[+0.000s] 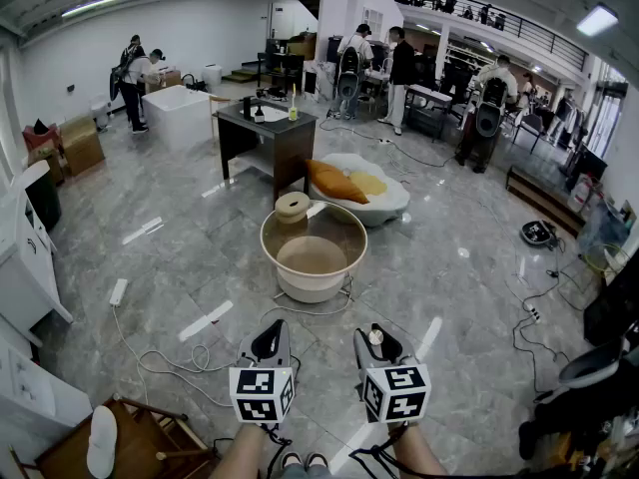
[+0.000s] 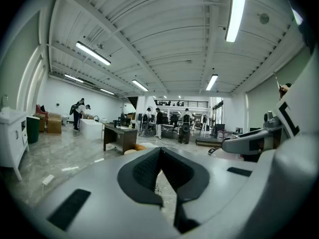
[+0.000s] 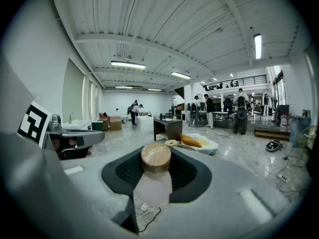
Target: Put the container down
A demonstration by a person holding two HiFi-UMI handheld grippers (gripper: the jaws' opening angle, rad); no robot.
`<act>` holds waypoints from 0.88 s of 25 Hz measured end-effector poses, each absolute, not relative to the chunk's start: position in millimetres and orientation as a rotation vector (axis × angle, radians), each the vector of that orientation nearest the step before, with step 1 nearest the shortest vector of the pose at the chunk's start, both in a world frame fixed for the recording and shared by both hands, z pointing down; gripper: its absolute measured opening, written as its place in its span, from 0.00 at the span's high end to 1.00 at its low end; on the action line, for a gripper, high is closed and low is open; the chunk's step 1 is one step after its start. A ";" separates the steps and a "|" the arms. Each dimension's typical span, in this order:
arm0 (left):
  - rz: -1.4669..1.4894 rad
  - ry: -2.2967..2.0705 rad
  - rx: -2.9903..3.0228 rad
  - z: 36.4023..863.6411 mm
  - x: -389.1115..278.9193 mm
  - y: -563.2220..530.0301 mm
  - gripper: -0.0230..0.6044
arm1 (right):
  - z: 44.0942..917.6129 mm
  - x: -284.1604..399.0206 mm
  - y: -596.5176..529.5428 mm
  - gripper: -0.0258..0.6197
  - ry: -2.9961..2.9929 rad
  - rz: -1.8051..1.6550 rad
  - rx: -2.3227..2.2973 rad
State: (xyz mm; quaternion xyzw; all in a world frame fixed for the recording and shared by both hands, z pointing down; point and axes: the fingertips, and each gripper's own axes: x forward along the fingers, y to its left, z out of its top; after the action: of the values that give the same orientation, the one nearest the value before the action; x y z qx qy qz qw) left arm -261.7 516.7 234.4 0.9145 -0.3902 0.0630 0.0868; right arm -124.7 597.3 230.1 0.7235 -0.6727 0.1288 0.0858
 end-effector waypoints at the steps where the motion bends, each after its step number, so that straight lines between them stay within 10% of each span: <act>1: 0.188 -1.165 2.720 235.1 -263.5 517.0 0.96 | 229.8 -125.7 597.7 0.75 -2.004 0.382 2.156; 22: 0.214 -1.114 2.693 256.2 -292.5 495.9 0.96 | 240.7 -139.3 587.1 0.75 -2.024 0.509 2.252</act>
State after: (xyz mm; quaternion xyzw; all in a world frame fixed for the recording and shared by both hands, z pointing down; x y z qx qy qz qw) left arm -292.5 495.9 256.2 0.9160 -0.3791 0.0728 0.1095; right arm -139.3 587.1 240.7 0.7331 -0.6587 0.1656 0.0357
